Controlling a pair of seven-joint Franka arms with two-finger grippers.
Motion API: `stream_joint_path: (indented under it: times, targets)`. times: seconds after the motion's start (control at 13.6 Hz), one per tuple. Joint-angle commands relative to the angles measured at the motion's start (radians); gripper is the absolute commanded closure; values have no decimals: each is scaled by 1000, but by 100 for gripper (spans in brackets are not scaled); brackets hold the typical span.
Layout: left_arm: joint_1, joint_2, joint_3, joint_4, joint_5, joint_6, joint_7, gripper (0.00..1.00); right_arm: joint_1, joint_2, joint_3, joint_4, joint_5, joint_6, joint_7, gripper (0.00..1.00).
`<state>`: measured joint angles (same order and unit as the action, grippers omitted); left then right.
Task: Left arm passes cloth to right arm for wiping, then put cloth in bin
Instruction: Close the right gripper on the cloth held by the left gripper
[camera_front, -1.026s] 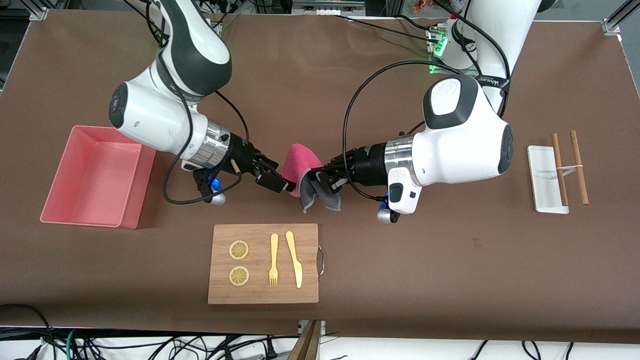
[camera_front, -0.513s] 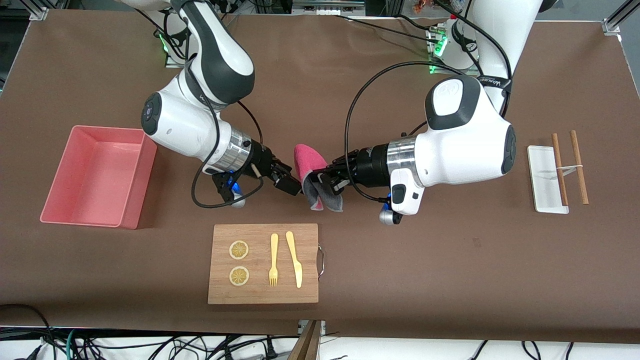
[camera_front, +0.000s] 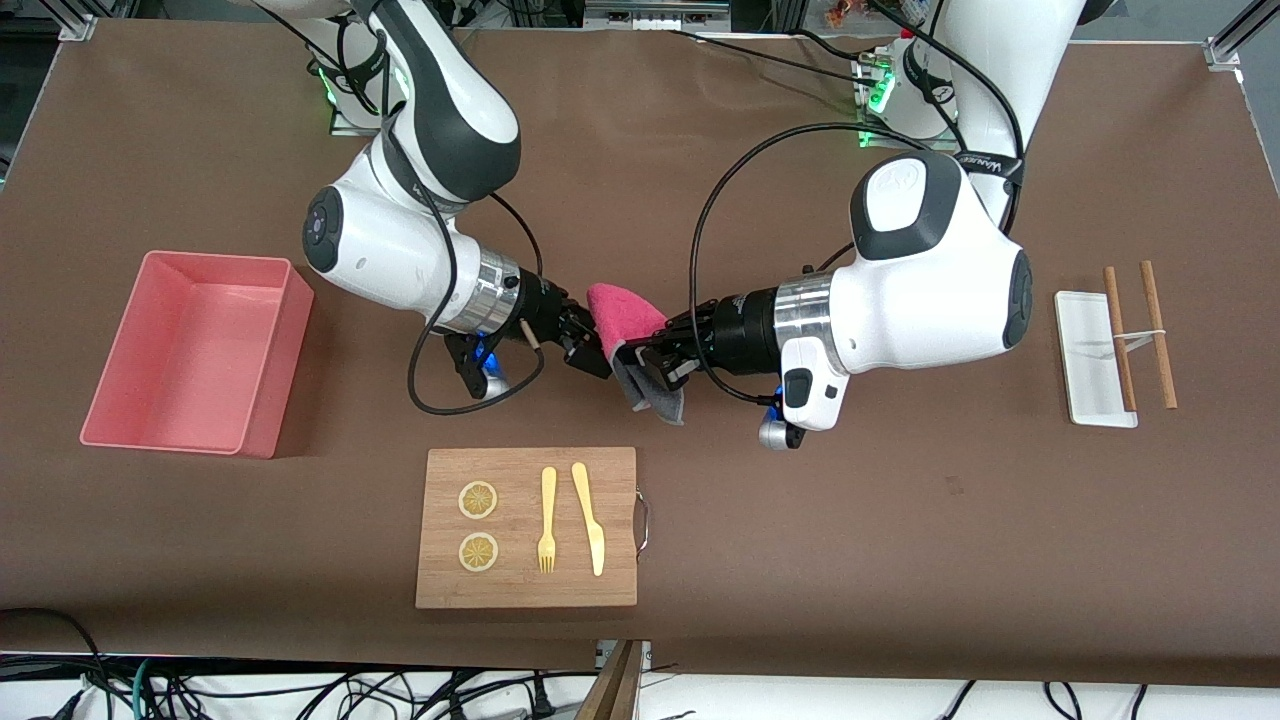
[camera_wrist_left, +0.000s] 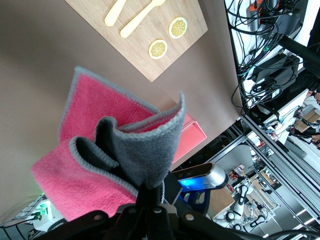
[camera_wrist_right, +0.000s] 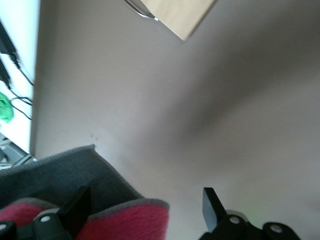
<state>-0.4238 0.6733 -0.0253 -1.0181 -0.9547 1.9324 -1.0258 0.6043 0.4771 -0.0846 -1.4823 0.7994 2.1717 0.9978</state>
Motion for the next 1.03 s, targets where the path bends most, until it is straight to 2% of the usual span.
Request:
stream_joint_path:
  times: [0.0,0.22,0.44,0.73,0.88,0.95]
  targets:
    - [-3,-3,2,4,4,5,-2,100,-30,-5,-1,-1,88,-84,12,3]
    - [-3,-1,4,4,4,5,-2,100,-75,-8,-1,-1,188,-177,28,2]
    - [-3,2,4,4,4,5,0,100,-86,-9,-3,0,202,-204,35,3]
    - [-3,2,4,4,4,7,3,100,-84,-8,0,-1,240,-207,62,34]
    - [-3,6,4,6,4,7,7,100,-84,-8,0,-1,254,-207,96,58]
    - [-3,8,4,6,4,7,10,100,-84,-6,0,-1,273,-207,105,61]
